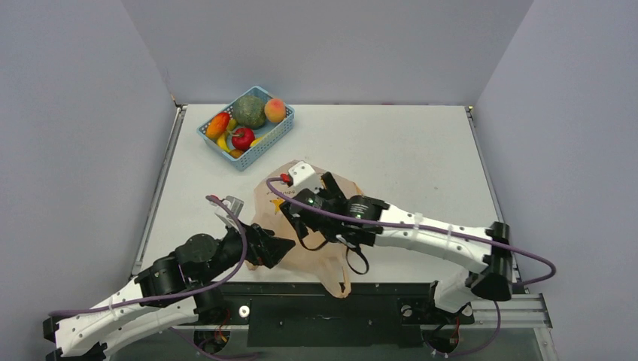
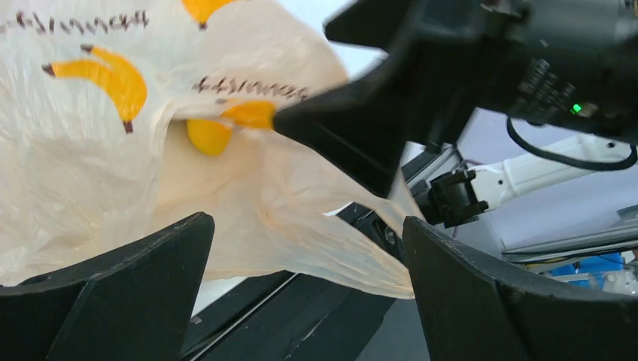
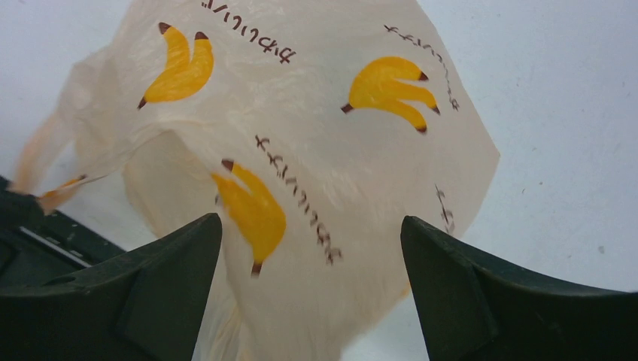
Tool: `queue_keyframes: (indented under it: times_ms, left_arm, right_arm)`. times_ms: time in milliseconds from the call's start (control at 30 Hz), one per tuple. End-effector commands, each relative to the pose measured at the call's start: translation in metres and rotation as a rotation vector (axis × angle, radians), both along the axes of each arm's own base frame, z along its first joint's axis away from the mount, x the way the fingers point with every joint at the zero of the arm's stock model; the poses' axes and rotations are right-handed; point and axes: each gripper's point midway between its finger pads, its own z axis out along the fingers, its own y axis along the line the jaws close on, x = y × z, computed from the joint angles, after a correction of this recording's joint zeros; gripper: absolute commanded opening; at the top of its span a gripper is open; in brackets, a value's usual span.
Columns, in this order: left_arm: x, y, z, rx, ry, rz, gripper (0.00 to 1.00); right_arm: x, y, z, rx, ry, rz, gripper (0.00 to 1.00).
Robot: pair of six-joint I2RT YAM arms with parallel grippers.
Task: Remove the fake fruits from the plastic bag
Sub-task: Adjust the plastic bag at the center of the board.
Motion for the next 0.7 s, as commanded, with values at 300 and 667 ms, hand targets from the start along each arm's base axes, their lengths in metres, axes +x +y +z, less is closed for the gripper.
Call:
queue_keyframes:
  times_ms: [300, 667]
  left_arm:
    - [-0.007, 0.003, 0.05, -0.079, -0.043, -0.026, 0.97]
    - [-0.013, -0.018, 0.026, -0.054, -0.003, -0.109, 0.97]
  right_arm:
    - [-0.042, -0.046, 0.002, 0.183, -0.063, -0.299, 0.86]
    - [-0.092, -0.015, -0.016, 0.235, -0.017, -0.116, 0.86]
